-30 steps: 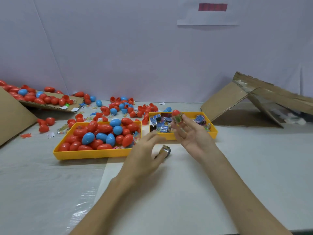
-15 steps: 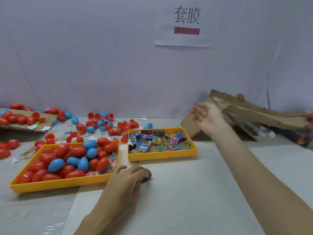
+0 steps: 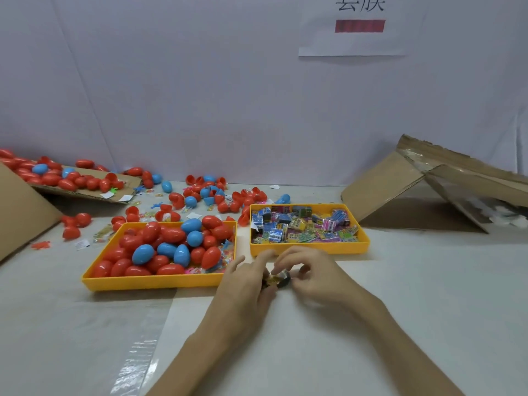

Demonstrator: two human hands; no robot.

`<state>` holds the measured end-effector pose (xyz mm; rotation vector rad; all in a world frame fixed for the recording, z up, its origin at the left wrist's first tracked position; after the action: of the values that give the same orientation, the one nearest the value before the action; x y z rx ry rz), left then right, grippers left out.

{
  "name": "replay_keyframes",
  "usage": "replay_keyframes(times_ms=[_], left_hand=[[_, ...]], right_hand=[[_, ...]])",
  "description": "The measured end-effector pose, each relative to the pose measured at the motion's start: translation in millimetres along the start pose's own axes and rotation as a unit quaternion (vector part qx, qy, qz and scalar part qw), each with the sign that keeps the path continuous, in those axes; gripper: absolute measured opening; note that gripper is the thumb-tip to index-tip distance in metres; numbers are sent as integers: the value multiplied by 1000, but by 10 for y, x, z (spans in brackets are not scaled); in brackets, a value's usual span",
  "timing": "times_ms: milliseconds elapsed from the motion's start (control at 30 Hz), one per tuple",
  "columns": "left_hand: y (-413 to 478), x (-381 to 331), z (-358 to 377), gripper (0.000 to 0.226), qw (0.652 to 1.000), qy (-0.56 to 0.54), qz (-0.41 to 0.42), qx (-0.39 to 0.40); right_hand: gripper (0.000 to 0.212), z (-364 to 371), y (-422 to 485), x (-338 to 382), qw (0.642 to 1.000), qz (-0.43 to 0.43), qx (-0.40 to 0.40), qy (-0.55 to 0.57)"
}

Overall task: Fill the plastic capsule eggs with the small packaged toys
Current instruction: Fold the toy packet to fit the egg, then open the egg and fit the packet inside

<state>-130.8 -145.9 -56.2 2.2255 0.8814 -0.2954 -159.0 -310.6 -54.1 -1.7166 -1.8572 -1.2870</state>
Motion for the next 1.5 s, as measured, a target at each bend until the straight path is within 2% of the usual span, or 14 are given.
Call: replay_keyframes(times_ms=[200,367,767,867,967,1067,1133,1200,1267,1367,1500], left_hand=[[7,-8,-15,54,1000,4,-14,4],[16,-3,5,48,1000,6,-25,6],[30,61,68,42,999,30,-8,-15],[4,70,59,45,999,34,-10,-21],[-29,36,35,48,999,27,-6,-30],[-20,-19,-53,41,997,-39,5,-65],[30,1,-206,32,990,-71,16,-121],[134,138,-443,25,977,-44,-14,-207],[276,367,-677,22,966,24,-84,-244],[415,703,-897,32,959,115,-153,-210],[464,954,-896,34,967,131,-197,-98]], right_hand=[[26,-50,9,-66,1000,21,-6,-10],[16,-91,28,-32,1000,20,-19,-14],[12,-219,39,-86,998,63,4,-9],[15,-405,2,-154,996,87,-21,5],[17,-534,-9,-143,989,101,-82,69],[16,-501,17,-105,979,100,-131,120],[15,-445,18,-94,974,98,-149,141],[15,-395,15,-91,968,102,-166,161],[17,-341,14,-104,960,117,-178,180],[23,-285,11,-110,952,135,-182,207],[27,-276,-5,-148,941,161,-188,232]])
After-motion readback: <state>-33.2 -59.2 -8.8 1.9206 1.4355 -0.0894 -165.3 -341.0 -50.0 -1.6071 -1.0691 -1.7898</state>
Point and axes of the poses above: each hand's wrist, its own y-axis towards the middle knuckle, its own z-axis out of the palm, x = y × z, the point moved 4 cm from there along y, towards the middle knuckle, and after that the axes turned 13 degrees about -x, right-handed, at the moved point
